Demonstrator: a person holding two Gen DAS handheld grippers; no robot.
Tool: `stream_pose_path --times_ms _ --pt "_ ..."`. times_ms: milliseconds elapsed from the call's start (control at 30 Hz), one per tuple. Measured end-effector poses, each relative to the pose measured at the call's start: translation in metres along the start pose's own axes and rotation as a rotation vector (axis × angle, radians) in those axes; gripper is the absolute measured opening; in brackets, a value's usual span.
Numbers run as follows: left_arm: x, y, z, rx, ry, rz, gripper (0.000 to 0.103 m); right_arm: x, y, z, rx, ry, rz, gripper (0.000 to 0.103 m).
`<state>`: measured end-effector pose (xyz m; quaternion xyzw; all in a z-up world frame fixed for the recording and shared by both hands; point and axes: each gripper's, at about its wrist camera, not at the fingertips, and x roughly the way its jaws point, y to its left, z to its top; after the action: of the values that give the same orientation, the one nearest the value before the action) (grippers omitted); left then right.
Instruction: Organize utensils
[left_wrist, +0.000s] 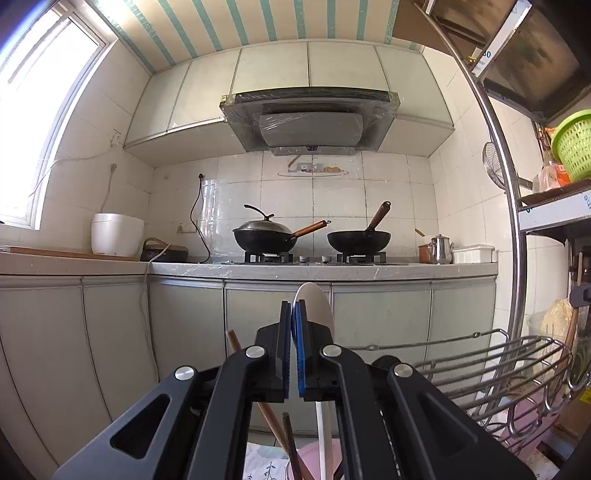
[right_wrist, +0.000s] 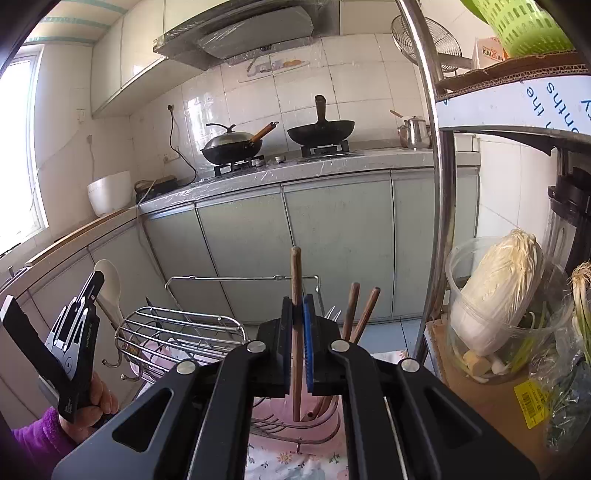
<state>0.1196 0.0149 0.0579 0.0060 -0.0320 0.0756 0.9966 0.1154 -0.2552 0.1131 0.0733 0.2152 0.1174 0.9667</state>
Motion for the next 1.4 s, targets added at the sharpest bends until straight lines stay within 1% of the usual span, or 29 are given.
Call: stream_pose_path --times_ms 133,233,333,367,567,600,633,667,700,800,900,967,1000,1033,1100,1133,1367,1400 --pt "-0.004 0.003 -0.008 -0.004 0.04 -0.015 0.002 0.003 -0.001 -0.005 0.002 0.019 -0.001 0.006" --pt "-0.005 0.009 -0.014 -0.027 0.095 -0.034 0.002 0.006 -0.002 -0.008 0.003 0.036 -0.006 0.006" --pt "-0.004 0.017 -0.02 -0.068 0.166 -0.057 0.002 0.007 -0.003 -0.011 0.005 0.053 -0.01 0.006" --pt "-0.006 0.019 -0.021 -0.079 0.174 -0.062 0.003 0.007 -0.003 -0.012 0.006 0.057 -0.01 0.006" --pt "-0.006 0.024 -0.014 -0.095 0.248 -0.118 0.004 0.012 -0.006 -0.012 0.019 0.084 -0.005 0.006" --pt "-0.006 0.025 -0.013 -0.1 0.259 -0.124 0.007 0.013 -0.005 -0.012 0.02 0.09 -0.003 0.006" --pt "-0.004 0.027 -0.011 -0.112 0.276 -0.131 0.016 0.014 -0.005 -0.011 0.018 0.094 -0.005 0.006" --pt "-0.003 0.029 -0.01 -0.129 0.297 -0.144 0.022 0.015 -0.004 -0.011 0.016 0.098 -0.003 0.006" --pt "0.0 0.032 -0.01 -0.148 0.32 -0.158 0.031 0.015 -0.004 -0.011 0.013 0.104 0.001 0.006" --pt "0.005 0.04 -0.008 -0.201 0.375 -0.18 0.034 0.016 -0.001 -0.01 -0.001 0.116 0.005 0.007" --pt "0.008 0.046 -0.004 -0.241 0.404 -0.197 0.036 0.015 0.001 -0.009 -0.017 0.121 0.01 0.007" --pt "0.008 0.049 0.0 -0.256 0.416 -0.21 0.038 0.014 0.002 -0.008 -0.022 0.121 0.013 0.009" --pt "0.008 0.05 0.003 -0.26 0.421 -0.217 0.04 0.013 0.003 -0.007 -0.022 0.12 0.014 0.015" --pt "0.008 0.052 0.006 -0.265 0.426 -0.225 0.042 0.011 0.003 -0.006 -0.021 0.116 0.016 0.023" --pt "0.006 0.053 0.011 -0.272 0.438 -0.241 0.044 0.007 0.003 -0.005 -0.021 0.102 0.02 0.033" --pt "0.005 0.053 0.015 -0.273 0.441 -0.247 0.044 0.005 0.004 -0.004 -0.024 0.095 0.02 0.036" --pt "-0.007 0.05 0.03 -0.265 0.478 -0.282 0.045 -0.011 0.009 0.002 -0.039 0.063 0.023 0.04" --pt "-0.008 0.049 0.032 -0.259 0.487 -0.287 0.048 -0.013 0.011 0.003 -0.042 0.06 0.023 0.04"
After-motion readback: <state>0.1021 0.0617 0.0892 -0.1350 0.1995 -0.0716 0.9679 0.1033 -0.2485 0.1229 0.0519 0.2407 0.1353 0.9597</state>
